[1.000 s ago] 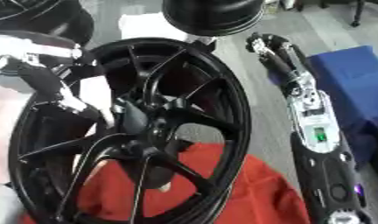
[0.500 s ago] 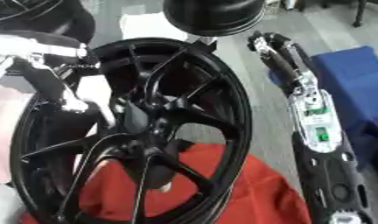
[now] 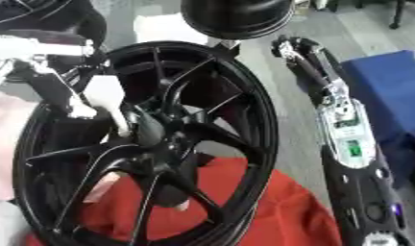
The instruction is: Pull the pin out of the wheel hub.
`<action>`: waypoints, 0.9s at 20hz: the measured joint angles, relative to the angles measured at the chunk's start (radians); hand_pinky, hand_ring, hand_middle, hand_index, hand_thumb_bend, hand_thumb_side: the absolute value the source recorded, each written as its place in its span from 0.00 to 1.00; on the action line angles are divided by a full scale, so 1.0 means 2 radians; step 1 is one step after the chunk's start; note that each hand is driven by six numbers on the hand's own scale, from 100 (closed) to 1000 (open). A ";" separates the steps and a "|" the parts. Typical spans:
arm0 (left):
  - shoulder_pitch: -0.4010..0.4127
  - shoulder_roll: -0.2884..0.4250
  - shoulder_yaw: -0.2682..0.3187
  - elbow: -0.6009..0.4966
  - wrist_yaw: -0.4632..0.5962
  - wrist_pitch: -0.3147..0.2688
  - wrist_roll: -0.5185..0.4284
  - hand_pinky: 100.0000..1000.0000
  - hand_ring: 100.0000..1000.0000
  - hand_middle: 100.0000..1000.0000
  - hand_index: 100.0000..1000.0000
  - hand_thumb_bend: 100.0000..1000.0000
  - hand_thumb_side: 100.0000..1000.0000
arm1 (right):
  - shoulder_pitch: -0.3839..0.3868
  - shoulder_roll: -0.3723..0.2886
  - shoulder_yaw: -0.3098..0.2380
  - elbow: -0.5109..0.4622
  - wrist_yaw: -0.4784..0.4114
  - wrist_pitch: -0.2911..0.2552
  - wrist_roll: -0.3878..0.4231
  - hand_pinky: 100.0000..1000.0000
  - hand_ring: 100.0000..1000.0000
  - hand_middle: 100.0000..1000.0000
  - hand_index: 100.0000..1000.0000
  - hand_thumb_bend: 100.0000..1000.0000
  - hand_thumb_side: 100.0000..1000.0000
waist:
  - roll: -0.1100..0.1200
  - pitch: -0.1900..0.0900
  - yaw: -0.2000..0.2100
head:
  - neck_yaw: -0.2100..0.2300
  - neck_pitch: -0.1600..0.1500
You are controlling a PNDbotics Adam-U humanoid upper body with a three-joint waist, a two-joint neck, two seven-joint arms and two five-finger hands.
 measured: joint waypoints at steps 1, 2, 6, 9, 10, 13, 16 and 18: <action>-0.001 0.011 0.011 -0.011 0.006 0.004 0.007 0.56 0.39 0.14 0.26 0.24 0.00 | 0.001 0.000 -0.001 0.000 0.000 0.000 0.000 0.94 0.77 0.59 0.64 0.00 0.58 | 0.000 0.000 0.000 | -0.002 0.000; 0.000 0.023 0.024 -0.024 0.014 0.009 0.015 0.56 0.38 0.14 0.26 0.24 0.00 | 0.002 -0.001 -0.003 0.000 0.000 0.000 -0.001 0.94 0.77 0.59 0.64 0.00 0.58 | 0.000 0.000 0.001 | -0.004 0.000; 0.027 0.077 0.079 -0.076 0.048 0.034 0.049 0.56 0.38 0.14 0.27 0.22 0.00 | 0.005 -0.003 -0.007 0.000 0.000 0.000 -0.006 0.94 0.78 0.59 0.64 0.00 0.58 | 0.000 0.000 0.011 | -0.014 0.000; 0.066 0.117 0.121 -0.095 0.066 0.058 0.075 0.56 0.39 0.16 0.29 0.22 0.00 | 0.008 -0.007 -0.014 0.000 -0.001 0.000 -0.012 0.94 0.78 0.59 0.64 0.00 0.58 | 0.000 0.000 0.019 | -0.023 0.000; 0.079 0.130 0.134 -0.096 0.069 0.065 0.083 0.56 0.39 0.16 0.29 0.21 0.00 | 0.008 -0.009 -0.017 0.000 -0.002 0.000 -0.014 0.94 0.78 0.59 0.64 0.00 0.58 | 0.000 0.000 0.021 | -0.025 0.000; 0.119 0.169 0.175 -0.094 0.077 0.081 0.108 0.56 0.40 0.17 0.30 0.20 0.00 | 0.008 -0.012 -0.024 0.000 -0.004 0.000 -0.022 0.94 0.78 0.59 0.64 0.00 0.58 | 0.000 0.000 0.023 | -0.029 0.000; 0.158 0.194 0.216 -0.079 0.092 0.086 0.133 0.56 0.40 0.17 0.31 0.20 0.00 | 0.004 -0.014 -0.031 -0.002 -0.008 0.000 -0.028 0.94 0.77 0.59 0.64 0.00 0.57 | 0.000 0.003 0.025 | -0.033 -0.003; 0.185 0.195 0.242 -0.069 0.094 0.083 0.149 0.56 0.40 0.18 0.32 0.19 0.01 | 0.002 -0.014 -0.033 -0.005 -0.010 -0.001 -0.031 0.94 0.77 0.59 0.64 0.00 0.56 | -0.001 0.009 0.027 | -0.036 -0.005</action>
